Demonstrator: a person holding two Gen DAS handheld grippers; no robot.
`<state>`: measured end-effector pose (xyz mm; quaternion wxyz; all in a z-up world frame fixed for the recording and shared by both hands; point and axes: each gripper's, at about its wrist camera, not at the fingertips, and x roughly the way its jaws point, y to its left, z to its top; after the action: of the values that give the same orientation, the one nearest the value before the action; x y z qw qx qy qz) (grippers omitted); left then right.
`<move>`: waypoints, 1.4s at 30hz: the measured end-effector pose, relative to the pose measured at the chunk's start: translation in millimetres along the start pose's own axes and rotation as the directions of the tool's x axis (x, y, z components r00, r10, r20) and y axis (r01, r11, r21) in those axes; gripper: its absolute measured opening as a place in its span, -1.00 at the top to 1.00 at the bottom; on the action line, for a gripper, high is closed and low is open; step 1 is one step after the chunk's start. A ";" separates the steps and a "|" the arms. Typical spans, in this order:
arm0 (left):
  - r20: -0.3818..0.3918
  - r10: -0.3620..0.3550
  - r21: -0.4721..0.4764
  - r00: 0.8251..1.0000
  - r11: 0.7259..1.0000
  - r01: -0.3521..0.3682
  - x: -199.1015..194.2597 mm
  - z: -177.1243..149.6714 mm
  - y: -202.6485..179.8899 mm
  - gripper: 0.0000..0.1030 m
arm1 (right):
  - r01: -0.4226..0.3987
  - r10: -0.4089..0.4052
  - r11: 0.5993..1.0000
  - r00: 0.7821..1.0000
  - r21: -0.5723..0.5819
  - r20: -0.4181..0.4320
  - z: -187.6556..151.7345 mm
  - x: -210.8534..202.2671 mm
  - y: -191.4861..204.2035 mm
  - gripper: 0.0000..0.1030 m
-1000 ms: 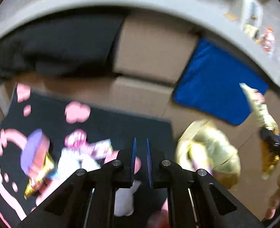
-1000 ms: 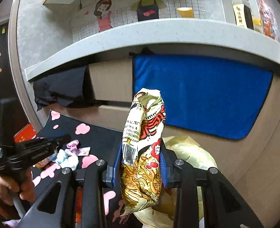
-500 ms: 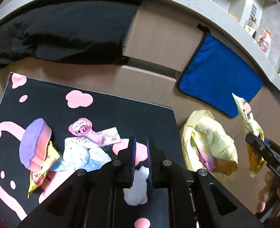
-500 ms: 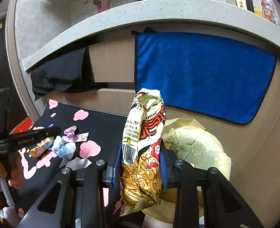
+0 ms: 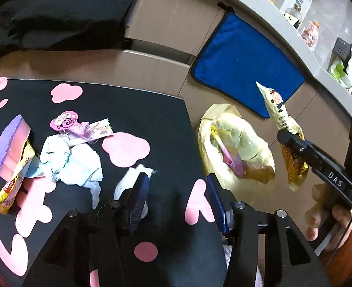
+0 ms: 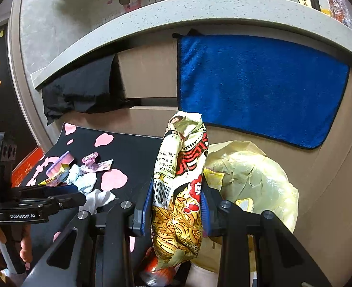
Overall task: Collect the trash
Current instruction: 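Grasp the white tissue with the left gripper while the right holds the snack bag over the bin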
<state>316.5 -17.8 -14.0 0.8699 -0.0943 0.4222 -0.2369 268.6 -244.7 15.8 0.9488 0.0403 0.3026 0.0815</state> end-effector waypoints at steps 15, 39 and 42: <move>0.054 0.155 -0.102 0.986 0.984 -0.149 -17.7 2.6 42.6 -0.02 | 0.019 -0.019 1.000 1.000 -0.004 0.018 -1.7 -14.4 -2.3 0.40; -0.100 0.265 -0.039 0.959 0.962 -0.270 65.3 -15.7 28.0 0.52 | 0.042 -0.042 0.999 0.999 0.034 -0.013 -11.1 -2.7 -38.4 0.39; -0.085 0.244 -0.038 0.966 0.968 -0.248 66.4 -9.7 20.7 0.61 | 0.039 -0.039 0.999 0.999 0.036 -0.012 -10.9 -2.7 -42.5 0.39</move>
<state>351.1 -32.2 -73.4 0.8724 -0.0528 0.4707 -0.1204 265.6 -286.7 3.2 0.9476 0.0509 0.3099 0.0576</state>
